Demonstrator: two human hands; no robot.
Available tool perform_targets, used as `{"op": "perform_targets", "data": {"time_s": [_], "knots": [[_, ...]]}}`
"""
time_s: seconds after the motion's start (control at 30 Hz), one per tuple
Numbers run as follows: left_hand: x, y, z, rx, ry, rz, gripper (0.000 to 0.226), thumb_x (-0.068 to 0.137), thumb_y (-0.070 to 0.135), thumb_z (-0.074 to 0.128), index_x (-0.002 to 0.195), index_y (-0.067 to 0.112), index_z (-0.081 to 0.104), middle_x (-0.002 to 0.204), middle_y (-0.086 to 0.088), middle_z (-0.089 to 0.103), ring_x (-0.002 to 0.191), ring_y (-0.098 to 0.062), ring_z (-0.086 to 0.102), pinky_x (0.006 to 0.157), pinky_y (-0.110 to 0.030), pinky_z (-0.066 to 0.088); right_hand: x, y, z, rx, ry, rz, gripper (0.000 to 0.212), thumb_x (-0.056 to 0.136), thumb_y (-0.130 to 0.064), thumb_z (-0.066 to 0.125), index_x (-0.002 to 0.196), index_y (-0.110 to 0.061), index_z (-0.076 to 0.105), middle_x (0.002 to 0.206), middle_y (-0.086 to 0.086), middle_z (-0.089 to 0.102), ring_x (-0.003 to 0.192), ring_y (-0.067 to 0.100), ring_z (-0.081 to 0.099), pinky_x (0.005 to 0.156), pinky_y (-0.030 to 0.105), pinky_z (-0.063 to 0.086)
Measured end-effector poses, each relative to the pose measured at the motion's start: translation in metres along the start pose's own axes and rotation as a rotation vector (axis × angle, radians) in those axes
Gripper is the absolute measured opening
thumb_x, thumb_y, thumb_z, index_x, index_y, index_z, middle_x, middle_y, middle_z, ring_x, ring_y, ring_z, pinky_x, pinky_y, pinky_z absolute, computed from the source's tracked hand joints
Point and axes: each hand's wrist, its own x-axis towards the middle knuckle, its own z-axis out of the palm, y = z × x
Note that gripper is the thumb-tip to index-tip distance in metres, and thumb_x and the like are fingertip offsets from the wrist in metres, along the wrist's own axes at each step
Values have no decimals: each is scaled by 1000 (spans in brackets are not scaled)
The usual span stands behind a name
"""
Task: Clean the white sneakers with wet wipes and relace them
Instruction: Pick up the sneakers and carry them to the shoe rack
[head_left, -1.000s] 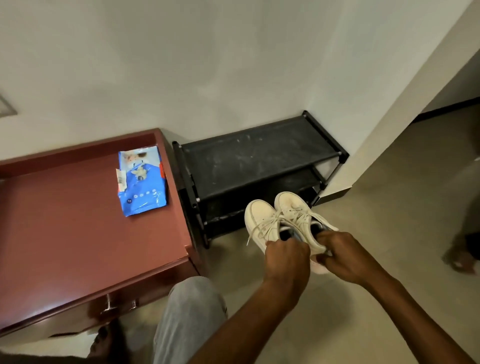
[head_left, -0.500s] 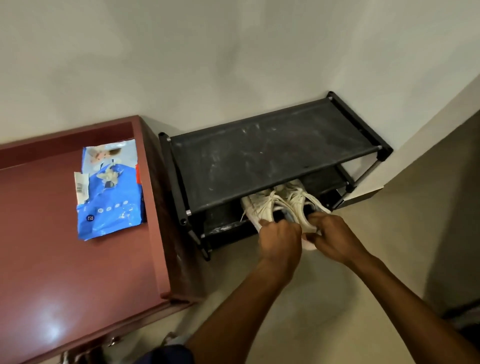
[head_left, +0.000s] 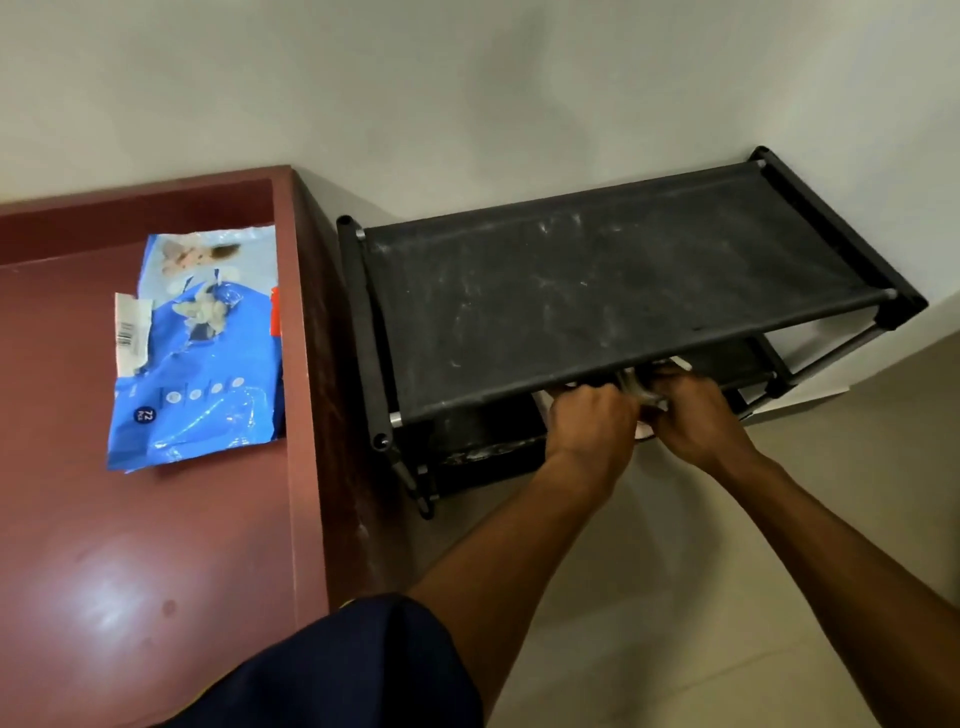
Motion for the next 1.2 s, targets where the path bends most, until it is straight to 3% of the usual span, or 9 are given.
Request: {"op": "perform_targets", "data": {"time_s": [0.17, 0.23, 0.3, 0.37, 0.57, 0.77, 0.93, 1.03, 1.2], "knots": [[4, -1, 24, -23, -139, -111, 19, 98, 8, 56, 108, 17, 70, 85, -5, 59, 91, -22, 69, 71, -35, 51, 11, -7, 18, -68, -76, -3, 36, 84, 1, 66, 119, -6, 64, 122, 14, 65, 114, 32, 61, 92, 32, 47], [4, -3, 30, -24, -159, -133, 20, 99, 8, 55, 111, 16, 69, 90, -6, 62, 96, -22, 69, 67, -34, 47, 16, -8, 19, -105, -93, 24, 37, 84, -2, 67, 121, -6, 63, 126, 15, 63, 116, 32, 60, 95, 36, 47], [5, -5, 31, -43, -151, -146, 21, 100, 9, 53, 113, 15, 68, 99, -6, 67, 99, -22, 69, 65, -33, 44, 16, -8, 18, -119, -86, 38, 41, 84, -5, 68, 125, -5, 61, 129, 15, 61, 118, 32, 58, 99, 37, 46], [4, -4, 29, -31, -114, -135, 21, 100, 10, 52, 111, 16, 69, 90, -5, 63, 97, -22, 70, 67, -33, 45, 14, -7, 18, -111, -70, 33, 39, 84, -5, 68, 123, -5, 63, 125, 15, 64, 115, 31, 60, 98, 37, 47], [8, -7, 33, 37, -29, -113, 22, 99, 10, 52, 108, 17, 70, 102, -4, 72, 98, -24, 70, 90, -44, 56, 11, -2, 23, -76, -7, 2, 38, 84, -2, 68, 122, -3, 64, 124, 16, 65, 115, 31, 61, 96, 35, 47], [12, -14, 49, 165, -50, -86, 20, 97, 9, 55, 110, 17, 67, 109, -5, 69, 104, -25, 67, 90, -43, 55, 14, 5, 27, -49, 22, -22, 45, 83, -6, 70, 128, -3, 61, 131, 14, 61, 120, 30, 57, 97, 27, 40], [10, -14, 49, 147, -94, -111, 17, 101, 21, 56, 115, 18, 66, 110, -4, 68, 102, -24, 67, 83, -38, 51, 18, -3, 25, -158, -38, -12, 40, 81, -13, 73, 118, -1, 63, 123, 17, 64, 109, 34, 61, 88, 32, 47], [3, -15, 43, 138, -122, -113, 22, 102, 26, 56, 120, 16, 65, 109, -4, 67, 96, -24, 68, 71, -36, 47, 10, -9, 29, -120, 47, -13, 52, 79, -12, 74, 127, -3, 58, 127, 16, 62, 115, 33, 59, 94, 38, 48], [-21, -10, 25, 178, -38, -85, 38, 102, 19, 50, 137, 4, 51, 130, -18, 52, 88, -31, 68, 81, -47, 58, -20, -11, 34, -105, 205, -21, 63, 79, -12, 75, 138, -12, 52, 137, 7, 56, 123, 29, 53, 106, 44, 44]]}}
